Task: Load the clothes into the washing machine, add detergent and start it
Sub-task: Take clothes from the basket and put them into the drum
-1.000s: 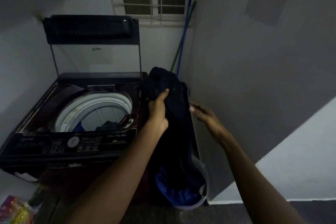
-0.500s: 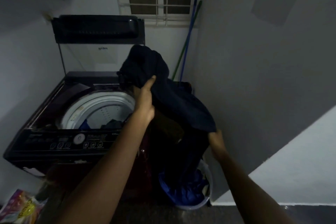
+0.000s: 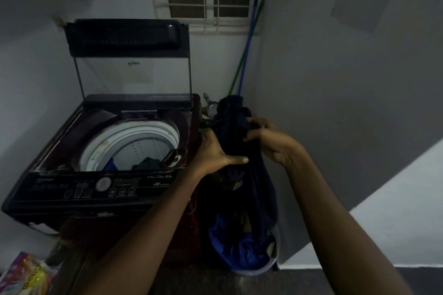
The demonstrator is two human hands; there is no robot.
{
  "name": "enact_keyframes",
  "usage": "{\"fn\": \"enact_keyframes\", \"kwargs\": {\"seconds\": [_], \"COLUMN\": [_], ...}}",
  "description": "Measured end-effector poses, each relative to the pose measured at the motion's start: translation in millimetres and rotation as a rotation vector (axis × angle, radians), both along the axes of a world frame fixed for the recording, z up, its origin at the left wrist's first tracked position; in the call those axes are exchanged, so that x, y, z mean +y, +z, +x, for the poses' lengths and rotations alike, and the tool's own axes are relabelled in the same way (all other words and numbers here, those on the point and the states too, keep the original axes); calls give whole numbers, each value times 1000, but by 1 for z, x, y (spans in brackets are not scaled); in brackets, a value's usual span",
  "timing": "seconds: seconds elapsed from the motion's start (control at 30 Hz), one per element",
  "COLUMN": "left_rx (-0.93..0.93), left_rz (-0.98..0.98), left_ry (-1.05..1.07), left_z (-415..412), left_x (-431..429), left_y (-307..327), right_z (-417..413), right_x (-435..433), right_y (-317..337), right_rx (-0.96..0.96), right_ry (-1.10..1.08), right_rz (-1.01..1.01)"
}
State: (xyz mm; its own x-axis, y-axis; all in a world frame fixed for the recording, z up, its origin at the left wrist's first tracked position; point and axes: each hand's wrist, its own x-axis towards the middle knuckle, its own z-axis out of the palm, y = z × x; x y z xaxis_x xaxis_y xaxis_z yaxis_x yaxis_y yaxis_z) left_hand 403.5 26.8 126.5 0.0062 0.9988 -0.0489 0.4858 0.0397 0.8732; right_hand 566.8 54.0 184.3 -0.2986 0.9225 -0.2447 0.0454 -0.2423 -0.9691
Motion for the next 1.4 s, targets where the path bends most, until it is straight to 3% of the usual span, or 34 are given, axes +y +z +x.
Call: {"fn": "enact_keyframes", "kwargs": {"seconds": [0.13, 0.23, 0.33, 0.4, 0.53, 0.6, 0.73, 0.83, 0.93, 1.07, 1.1, 1.13, 1.17, 1.27, 1.4], "left_rx": [-266, -407, -497, -589, -817, -876, -792, -601, -381, -318, -330, -340, -347, -399, -618], "left_rz": [165, 200, 235, 256, 224, 208, 226, 248, 203, 131, 133, 135, 138, 162, 177], "left_ry": [334, 435, 474, 474, 463, 460, 486, 496, 458, 367, 362, 363, 367, 392, 451], "left_z": [2, 5, 11, 12, 15, 15, 3, -13, -18, -3, 1, 4, 5, -2, -17], "left_x": [11, 25, 34, 37, 36, 37, 32, 25, 20, 18, 18, 19, 20, 22, 26], "left_y": [1, 15, 31, 37, 41, 42, 44, 42, 31, 15, 13, 12, 12, 10, 5], "right_z": [1, 4, 19, 30, 15, 1, 11, 39, 45, 17, 11, 4, -1, -2, 2], "right_x": [0, 3, 0, -10, -31, -29, -15, -7, 5, 13, 10, 11, 14, 14, 20], "right_y": [3, -2, -24, -44, -96, -129, -158, -130, -84, -33, -22, -12, -8, 1, -13], "right_rx": [207, 347, 208, 64, -149, -221, -180, -45, 75, 84, 143, 315, 350, 257, 176], "right_ry": [204, 118, -98, -124, -18, -85, -416, -625, -716, -660, -567, -516, -467, -176, 144], "right_rz": [-35, -4, 175, 251, 191, 149, 48, -33, 50, 69, 96, 31, -35, 18, 163]}}
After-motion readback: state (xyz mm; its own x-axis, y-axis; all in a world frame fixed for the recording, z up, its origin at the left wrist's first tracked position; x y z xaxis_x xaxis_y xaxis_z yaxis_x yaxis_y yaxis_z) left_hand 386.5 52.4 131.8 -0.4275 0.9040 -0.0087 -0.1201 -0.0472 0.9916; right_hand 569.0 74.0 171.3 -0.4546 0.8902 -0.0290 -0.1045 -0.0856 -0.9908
